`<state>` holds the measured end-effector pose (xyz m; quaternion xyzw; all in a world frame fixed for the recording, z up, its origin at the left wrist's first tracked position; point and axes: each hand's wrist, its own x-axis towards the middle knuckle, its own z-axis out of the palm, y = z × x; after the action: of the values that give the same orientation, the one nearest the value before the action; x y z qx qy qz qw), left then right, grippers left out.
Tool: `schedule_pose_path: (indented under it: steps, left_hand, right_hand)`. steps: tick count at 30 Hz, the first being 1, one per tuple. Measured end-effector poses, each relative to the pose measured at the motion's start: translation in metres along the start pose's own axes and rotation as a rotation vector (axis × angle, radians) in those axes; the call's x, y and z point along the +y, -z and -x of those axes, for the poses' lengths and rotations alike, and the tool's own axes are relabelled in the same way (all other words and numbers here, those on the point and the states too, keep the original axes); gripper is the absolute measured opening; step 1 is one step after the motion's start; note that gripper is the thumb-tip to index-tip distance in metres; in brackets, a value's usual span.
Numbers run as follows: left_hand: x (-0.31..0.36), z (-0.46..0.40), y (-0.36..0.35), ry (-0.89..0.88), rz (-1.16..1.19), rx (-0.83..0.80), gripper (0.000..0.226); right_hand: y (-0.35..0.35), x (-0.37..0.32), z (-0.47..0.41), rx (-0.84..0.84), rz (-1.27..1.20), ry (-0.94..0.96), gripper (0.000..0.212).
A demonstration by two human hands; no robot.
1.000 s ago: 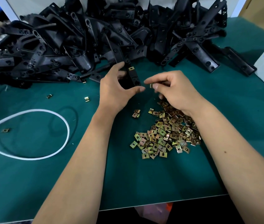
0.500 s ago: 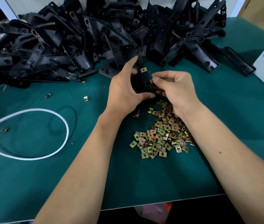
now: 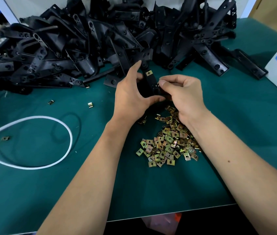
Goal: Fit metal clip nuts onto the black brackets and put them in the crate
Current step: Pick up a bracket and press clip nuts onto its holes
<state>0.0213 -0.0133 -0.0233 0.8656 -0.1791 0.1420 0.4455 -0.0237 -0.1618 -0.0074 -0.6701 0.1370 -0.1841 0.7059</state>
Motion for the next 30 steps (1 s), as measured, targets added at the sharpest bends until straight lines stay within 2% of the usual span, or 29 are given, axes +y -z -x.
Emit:
schedule_pose_path:
  steps: [13, 18, 24, 30]
  left_hand:
    - [0.002, 0.001, -0.002, 0.029, -0.047, 0.002, 0.119]
    - [0.003, 0.0, -0.001, 0.064, -0.065, 0.032, 0.121]
    - [0.007, 0.002, 0.001, 0.017, -0.082, 0.04, 0.119]
    - [0.008, 0.003, 0.003, 0.0, -0.103, 0.066, 0.117]
  right_hand:
    - [0.0, 0.004, -0.002, 0.007, -0.004, -0.002, 0.01]
    - [0.001, 0.005, -0.006, -0.057, 0.037, -0.009, 0.01]
    - [0.003, 0.008, -0.011, -0.046, 0.014, -0.054, 0.006]
    - [0.004, 0.009, -0.012, -0.111, 0.071, -0.056, 0.007]
